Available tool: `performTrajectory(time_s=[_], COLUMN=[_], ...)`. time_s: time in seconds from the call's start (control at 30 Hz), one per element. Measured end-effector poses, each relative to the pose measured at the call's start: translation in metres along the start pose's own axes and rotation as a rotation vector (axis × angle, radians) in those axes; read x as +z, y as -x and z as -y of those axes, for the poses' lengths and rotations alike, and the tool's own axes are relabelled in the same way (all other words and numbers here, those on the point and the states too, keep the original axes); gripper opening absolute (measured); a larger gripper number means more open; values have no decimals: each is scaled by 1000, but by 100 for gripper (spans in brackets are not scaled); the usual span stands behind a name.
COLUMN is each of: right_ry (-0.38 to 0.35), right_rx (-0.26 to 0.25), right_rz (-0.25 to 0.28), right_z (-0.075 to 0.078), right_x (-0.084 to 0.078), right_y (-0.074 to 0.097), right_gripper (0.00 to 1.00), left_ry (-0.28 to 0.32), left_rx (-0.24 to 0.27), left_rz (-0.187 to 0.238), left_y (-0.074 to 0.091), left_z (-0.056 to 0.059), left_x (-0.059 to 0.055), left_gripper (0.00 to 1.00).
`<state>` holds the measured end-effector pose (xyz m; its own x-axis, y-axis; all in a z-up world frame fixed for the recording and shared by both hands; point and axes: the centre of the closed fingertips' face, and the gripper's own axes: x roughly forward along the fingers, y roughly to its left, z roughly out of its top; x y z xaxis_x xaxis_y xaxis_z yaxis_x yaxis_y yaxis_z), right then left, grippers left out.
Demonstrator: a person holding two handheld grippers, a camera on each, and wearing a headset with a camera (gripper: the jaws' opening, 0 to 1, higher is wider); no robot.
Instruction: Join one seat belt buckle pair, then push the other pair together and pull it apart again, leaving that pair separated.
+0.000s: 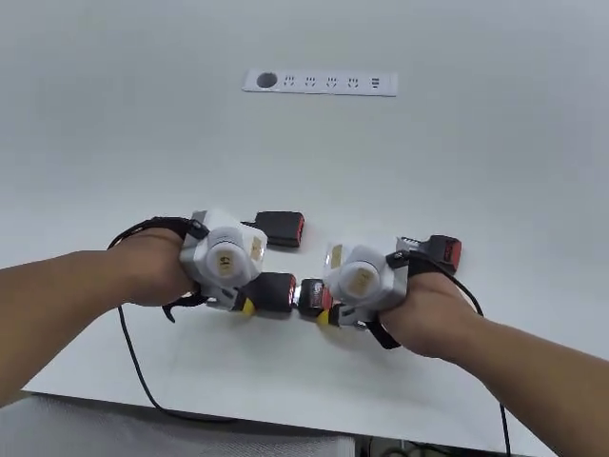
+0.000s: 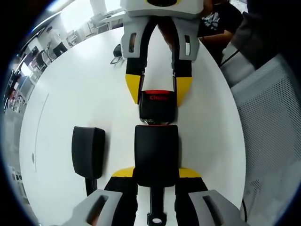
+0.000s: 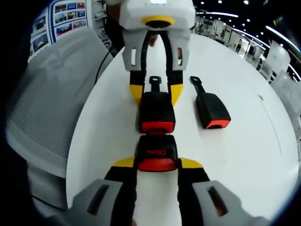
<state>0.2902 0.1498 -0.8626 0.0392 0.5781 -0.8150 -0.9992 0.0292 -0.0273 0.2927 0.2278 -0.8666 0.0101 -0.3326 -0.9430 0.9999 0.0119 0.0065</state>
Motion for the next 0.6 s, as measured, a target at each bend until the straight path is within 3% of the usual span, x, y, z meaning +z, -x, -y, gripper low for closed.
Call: performTrajectory(time_s=[0.33,0.6], right_ry=[21,3], right_rx=[6,25], right_rz=[-7,3], right_z=[0,0], right_x=[-1,0], right_y=[-1,-1], right_gripper=[33,34], left_ry=[11,31], left_rx=[-4,-3], left_rz=[-29,-24], left_y=[0,1], left_z=[-1,-1], left_x=[0,0], left_gripper=[30,32])
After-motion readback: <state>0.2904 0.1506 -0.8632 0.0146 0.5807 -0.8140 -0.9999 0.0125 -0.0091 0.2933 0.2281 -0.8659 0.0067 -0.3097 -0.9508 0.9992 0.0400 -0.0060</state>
